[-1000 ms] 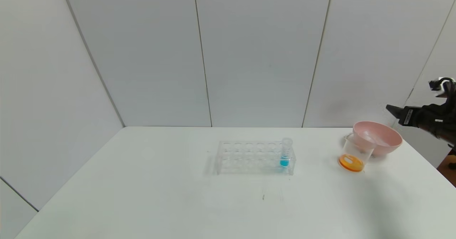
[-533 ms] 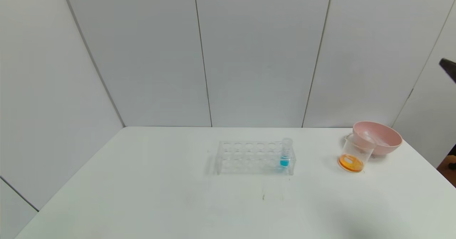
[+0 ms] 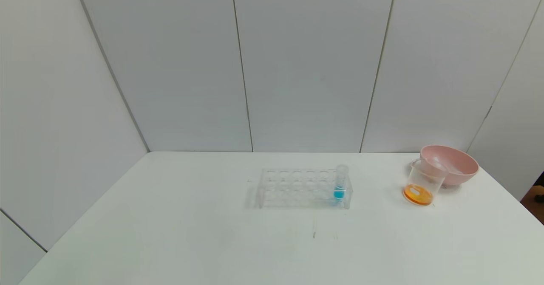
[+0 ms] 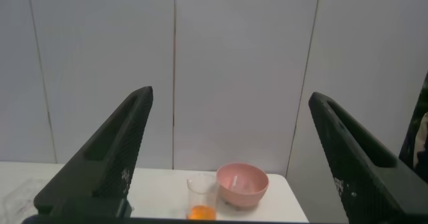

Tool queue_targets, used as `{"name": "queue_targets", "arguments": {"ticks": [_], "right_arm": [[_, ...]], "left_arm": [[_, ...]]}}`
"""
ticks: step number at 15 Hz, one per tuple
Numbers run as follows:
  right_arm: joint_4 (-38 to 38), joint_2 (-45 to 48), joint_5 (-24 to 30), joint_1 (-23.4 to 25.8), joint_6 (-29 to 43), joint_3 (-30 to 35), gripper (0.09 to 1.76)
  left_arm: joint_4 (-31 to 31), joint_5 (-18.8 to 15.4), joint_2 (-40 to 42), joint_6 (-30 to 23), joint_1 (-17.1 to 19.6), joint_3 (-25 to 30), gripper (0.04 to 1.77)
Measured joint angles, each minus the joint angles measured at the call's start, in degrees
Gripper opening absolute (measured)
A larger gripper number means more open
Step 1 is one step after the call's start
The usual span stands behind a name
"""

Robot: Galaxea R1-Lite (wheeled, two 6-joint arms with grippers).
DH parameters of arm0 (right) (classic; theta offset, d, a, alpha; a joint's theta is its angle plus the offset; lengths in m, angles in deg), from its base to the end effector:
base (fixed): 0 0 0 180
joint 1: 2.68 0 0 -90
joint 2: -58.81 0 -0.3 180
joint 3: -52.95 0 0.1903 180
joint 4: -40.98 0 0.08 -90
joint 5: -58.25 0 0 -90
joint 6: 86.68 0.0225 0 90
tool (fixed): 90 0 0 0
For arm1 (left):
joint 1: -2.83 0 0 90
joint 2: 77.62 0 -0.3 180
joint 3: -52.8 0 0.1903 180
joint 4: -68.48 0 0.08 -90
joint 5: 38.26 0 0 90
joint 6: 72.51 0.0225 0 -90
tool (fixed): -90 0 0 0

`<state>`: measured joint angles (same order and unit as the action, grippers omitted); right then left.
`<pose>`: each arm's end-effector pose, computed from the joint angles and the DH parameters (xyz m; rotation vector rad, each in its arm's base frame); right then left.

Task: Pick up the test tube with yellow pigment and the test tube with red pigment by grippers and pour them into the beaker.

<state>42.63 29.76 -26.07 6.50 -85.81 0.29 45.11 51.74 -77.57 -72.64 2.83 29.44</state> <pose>0.0050 0.0014 0.2656 -0.0421 -0.4377 -0.0568 -0.0229 0.0000 0.0754 -0.0023 -0.0007 0.0000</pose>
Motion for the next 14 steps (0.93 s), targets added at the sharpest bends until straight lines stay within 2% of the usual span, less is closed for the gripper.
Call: {"name": "queue_targets", "arguments": {"ticks": [2, 4, 8, 11, 14], "right_arm": [[-6.27, 9.53, -3.55, -4.22, -1.22, 3.72, 1.67], [-9.45, 16.63, -5.25, -7.07, -3.18, 9.98, 1.68], [-12.29, 25.67, -5.90, -8.78, -3.93, 25.69, 1.69], [-24.00, 28.26, -5.58, -8.96, -3.46, 28.88, 1.70], [-25.20, 28.95, -5.61, -9.00, -3.32, 29.20, 1.70]], "left_arm": [[0.00, 0.00, 0.00, -0.02, 0.00, 0.00, 1.76], [0.00, 0.00, 0.00, -0.02, 0.00, 0.00, 1.76], [0.00, 0.00, 0.00, -0.02, 0.00, 0.00, 1.76], [0.00, 0.00, 0.00, -0.02, 0.00, 0.00, 1.76], [0.00, 0.00, 0.00, -0.02, 0.00, 0.00, 1.76]]}}
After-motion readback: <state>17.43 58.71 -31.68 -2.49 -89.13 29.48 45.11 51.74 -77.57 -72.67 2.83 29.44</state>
